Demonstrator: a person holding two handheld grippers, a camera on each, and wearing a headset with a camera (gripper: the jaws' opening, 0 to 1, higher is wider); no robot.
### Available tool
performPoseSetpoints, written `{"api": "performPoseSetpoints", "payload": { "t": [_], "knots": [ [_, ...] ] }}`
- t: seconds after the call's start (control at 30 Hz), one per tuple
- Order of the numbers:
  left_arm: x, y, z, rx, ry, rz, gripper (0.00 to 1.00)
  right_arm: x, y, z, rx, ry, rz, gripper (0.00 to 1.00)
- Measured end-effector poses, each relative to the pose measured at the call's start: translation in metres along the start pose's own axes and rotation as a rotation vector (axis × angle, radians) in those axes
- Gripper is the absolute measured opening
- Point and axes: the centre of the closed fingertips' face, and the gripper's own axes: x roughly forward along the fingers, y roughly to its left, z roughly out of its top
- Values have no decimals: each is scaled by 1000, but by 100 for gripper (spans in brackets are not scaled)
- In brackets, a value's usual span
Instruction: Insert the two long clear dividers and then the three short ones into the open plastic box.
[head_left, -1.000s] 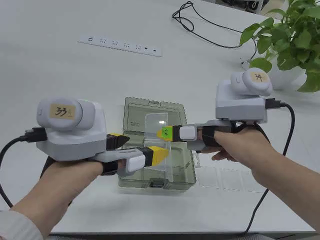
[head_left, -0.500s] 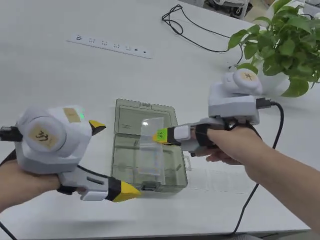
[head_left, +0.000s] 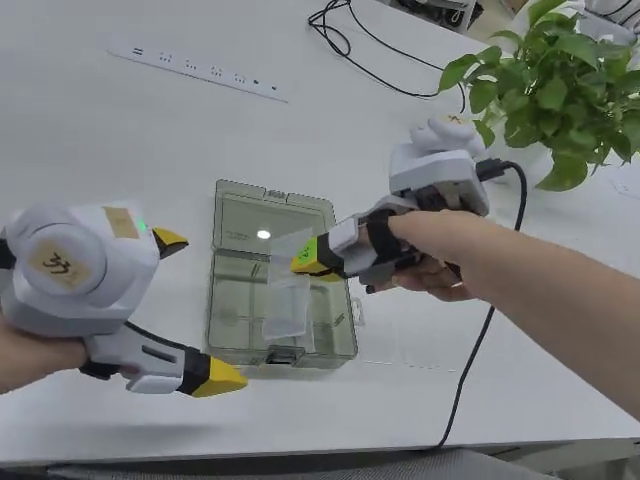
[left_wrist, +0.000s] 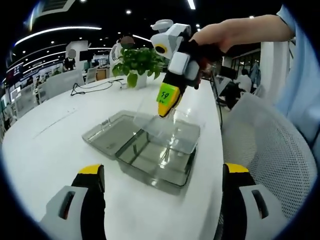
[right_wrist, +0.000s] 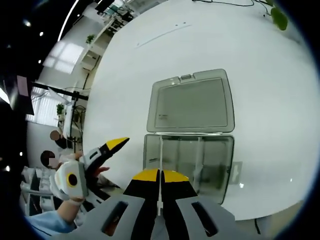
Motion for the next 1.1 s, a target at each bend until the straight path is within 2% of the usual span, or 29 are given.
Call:
{"api": "performPoseSetpoints", "payload": {
  "t": [0.07, 0.13, 0.27, 0.33, 0.53, 0.6, 0.93, 1.07, 1.1],
  "knots": [
    [0, -2, -4, -6, 2, -5, 100, 2, 2, -4, 17, 28, -21, 2],
    [0, -4, -7, -11, 3, -7, 100, 4, -2, -1, 24, 53, -40, 2],
    [-1, -5, -8, -21, -1, -7, 99, 7, -6, -2, -9, 113, -98, 2],
    [-1, -5, -8, -28, -7, -3, 99, 12, -9, 5, -2, 123, -111, 2],
    [-3, -3, -10, -38, -13, 6, 98, 15, 0, -11, -7, 189, -151, 2],
    [-5, -2, -11, -46, -16, 8, 97, 18, 5, -14, 32, 190, -131, 2],
    [-9, -1, -20, -55, -12, 11, 97, 28, 8, -24, 20, 221, -184, 2],
    [-12, 5, -21, -63, -15, 22, 97, 31, 3, -15, 28, 218, -192, 2],
    [-13, 6, -21, -66, -18, 25, 96, 31, 1, -15, 24, 220, -206, 2]
  ]
}}
